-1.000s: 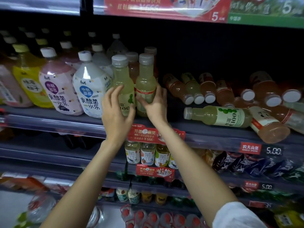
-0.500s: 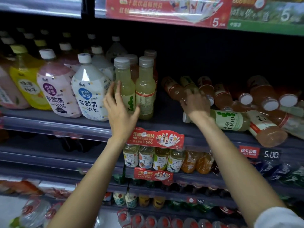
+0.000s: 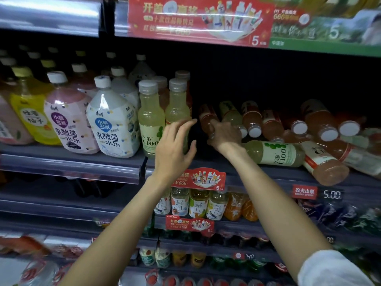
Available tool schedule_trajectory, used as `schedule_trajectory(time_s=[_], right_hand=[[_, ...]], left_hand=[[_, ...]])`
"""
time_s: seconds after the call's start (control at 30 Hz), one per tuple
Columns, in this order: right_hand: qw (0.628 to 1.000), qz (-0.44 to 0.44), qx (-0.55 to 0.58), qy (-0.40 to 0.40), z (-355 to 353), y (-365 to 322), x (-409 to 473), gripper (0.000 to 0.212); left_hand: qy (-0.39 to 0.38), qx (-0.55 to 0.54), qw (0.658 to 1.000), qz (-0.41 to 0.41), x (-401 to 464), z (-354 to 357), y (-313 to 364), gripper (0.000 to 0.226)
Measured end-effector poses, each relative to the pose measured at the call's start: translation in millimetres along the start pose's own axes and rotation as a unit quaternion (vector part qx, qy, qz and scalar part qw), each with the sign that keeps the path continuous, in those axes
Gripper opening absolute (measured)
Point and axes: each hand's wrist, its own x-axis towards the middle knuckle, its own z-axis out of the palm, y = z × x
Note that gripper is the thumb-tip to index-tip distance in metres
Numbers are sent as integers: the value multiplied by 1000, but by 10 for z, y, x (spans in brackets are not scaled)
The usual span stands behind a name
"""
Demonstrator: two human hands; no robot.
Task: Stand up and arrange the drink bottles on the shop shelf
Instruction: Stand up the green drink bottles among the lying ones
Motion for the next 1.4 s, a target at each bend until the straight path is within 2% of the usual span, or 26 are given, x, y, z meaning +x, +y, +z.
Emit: schedule_trajectory(time_s=[0.1, 0.2, 0.3, 0.4, 0.5, 0.63, 0.77, 0.83, 0.97, 1.07, 1.17, 1.27, 1.4], right_hand=[[998, -9, 28, 51, -30, 3, -196, 41], [971, -71, 72, 218, -73, 45, -440, 37], [939, -117, 163, 278, -203, 8, -598, 30], [900, -153, 255, 319, -344, -52, -675, 30], [874, -168, 325, 320, -468, 16, -685, 34], [848, -125, 459, 232, -377, 223, -666, 54], [912, -82, 372, 153, -30, 221, -660, 61], [927, -71, 325, 172, 84, 159, -641, 61], [940, -37, 267, 210, 157, 84, -501, 59], [959, -29, 222, 171, 177, 88, -338, 59], [970, -2, 212, 122, 107, 41, -140, 49], [973, 9, 202, 108, 75, -30, 33, 43], [975, -43, 193, 96, 107, -12, 131, 51]], left_hand=[[-87, -26, 996, -16, -28, 42, -34, 55], [-149, -42, 987, -35, -52, 155, -33, 68], [-150, -64, 986, -45, 23, 271, 16, 72], [-121, -70, 989, -55, 118, 341, 63, 66], [-115, -59, 990, -51, 196, 338, 130, 64], [-98, -40, 988, -111, 254, 317, 180, 73], [-91, -47, 982, -158, 356, 321, 164, 72], [-88, -51, 982, -159, 394, 347, 163, 70], [-97, -115, 970, -192, 359, 400, 198, 61], [-102, -177, 957, -204, 245, 402, 215, 58], [-110, -184, 952, -217, 139, 383, 272, 51], [-116, -203, 944, -232, 80, 377, 272, 50], [-150, -197, 935, -254, 73, 401, 186, 49]])
